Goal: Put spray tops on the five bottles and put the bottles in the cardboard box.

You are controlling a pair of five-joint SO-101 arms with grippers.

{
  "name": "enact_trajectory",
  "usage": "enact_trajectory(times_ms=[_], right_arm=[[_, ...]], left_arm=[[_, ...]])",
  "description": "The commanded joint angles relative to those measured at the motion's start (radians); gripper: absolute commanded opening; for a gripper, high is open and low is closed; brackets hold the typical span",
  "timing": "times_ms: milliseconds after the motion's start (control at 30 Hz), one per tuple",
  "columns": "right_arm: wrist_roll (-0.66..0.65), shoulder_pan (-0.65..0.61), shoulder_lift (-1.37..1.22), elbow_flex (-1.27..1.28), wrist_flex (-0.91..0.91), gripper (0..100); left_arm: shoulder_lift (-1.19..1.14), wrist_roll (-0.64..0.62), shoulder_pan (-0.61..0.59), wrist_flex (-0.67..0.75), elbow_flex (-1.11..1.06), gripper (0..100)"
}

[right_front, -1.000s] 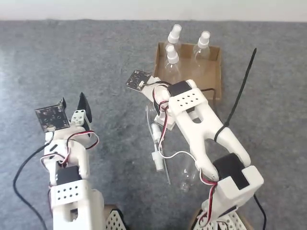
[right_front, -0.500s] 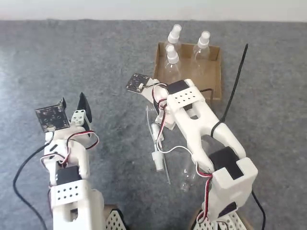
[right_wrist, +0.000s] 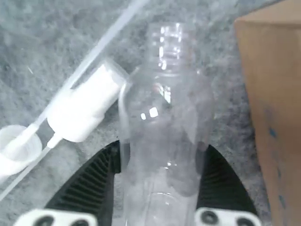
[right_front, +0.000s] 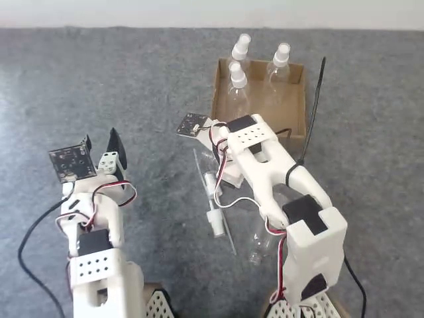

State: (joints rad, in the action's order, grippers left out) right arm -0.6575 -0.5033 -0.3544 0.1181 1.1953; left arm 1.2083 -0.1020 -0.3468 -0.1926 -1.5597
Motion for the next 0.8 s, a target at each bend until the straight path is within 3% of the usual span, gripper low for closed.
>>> enact_trajectory(times_ms=[0,233,533,767], right_arm=[[-0.005,0.005,0.053,-0.031,0.002,11.6],[0.011,0.005,0.205,-0.028,0.097,11.6],[0.198,-0.018,0.315,-0.026,0.194,11.6],[0.302,-0.050,0.417,-0.028,0.380,11.6]], left_arm=[[0.014,-0.002,0.002,0.026,0.016,17],[0.014,-0.002,0.002,0.026,0.016,17],[0.014,-0.002,0.000,0.026,0.016,17],[0.014,-0.002,-0.003,0.026,0.016,17]])
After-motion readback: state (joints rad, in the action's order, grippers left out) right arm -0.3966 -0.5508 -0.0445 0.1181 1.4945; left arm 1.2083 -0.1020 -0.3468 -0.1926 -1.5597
